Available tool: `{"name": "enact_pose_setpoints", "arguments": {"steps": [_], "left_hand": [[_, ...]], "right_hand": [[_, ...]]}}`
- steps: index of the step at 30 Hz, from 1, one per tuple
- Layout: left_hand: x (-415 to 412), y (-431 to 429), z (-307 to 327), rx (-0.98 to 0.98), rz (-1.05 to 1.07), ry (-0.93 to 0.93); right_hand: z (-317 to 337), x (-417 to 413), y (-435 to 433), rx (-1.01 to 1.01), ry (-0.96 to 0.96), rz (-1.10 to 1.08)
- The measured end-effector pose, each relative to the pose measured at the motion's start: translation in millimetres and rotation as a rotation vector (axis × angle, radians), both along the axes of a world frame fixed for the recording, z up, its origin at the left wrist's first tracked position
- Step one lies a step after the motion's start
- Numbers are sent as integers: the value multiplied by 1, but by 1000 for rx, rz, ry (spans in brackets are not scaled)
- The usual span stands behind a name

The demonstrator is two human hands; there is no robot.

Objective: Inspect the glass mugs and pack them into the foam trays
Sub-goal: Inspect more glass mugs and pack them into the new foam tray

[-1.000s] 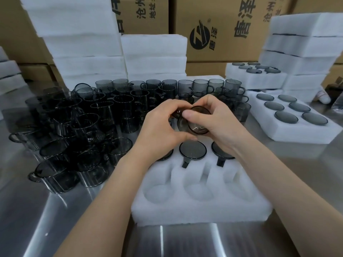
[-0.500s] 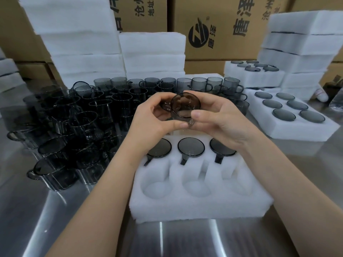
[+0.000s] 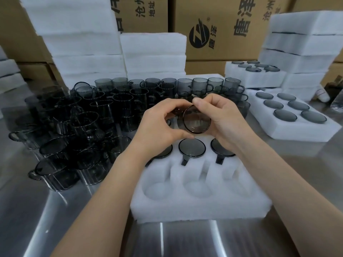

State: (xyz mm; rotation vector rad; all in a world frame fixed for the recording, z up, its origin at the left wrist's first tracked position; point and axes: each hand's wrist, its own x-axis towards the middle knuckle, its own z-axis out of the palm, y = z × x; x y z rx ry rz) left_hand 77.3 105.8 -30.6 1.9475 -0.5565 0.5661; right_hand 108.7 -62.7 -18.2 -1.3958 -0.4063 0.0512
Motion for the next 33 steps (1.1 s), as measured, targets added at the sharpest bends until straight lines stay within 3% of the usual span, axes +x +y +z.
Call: {"name": "enact_pose_setpoints", "arguments": {"steps": [5,9,13,18,23,28,33], "left_hand": [[-3,-4,0,143,64,-42],[-3,-5,0,196,112,-136],[-4,-4,0,103,114,-195],[-6,-2,0,-150,53,-96],[-3,-1,-1,-172,45,-12],[-1,-3,-3,-38,60,19],[-2,-2,-3,56,44,11]], "right_hand": [[-5,-2,4,-209,-190,-145],[-1,-3,5,-115,-164,-78],[5,3,-2,172,50,5],[1,7,-5,15,27,196],[-2,5,-6,57,-43,285],[-4,4,-5,-153,-262,34],[-4,1,-3,-291,-352,-113]]}}
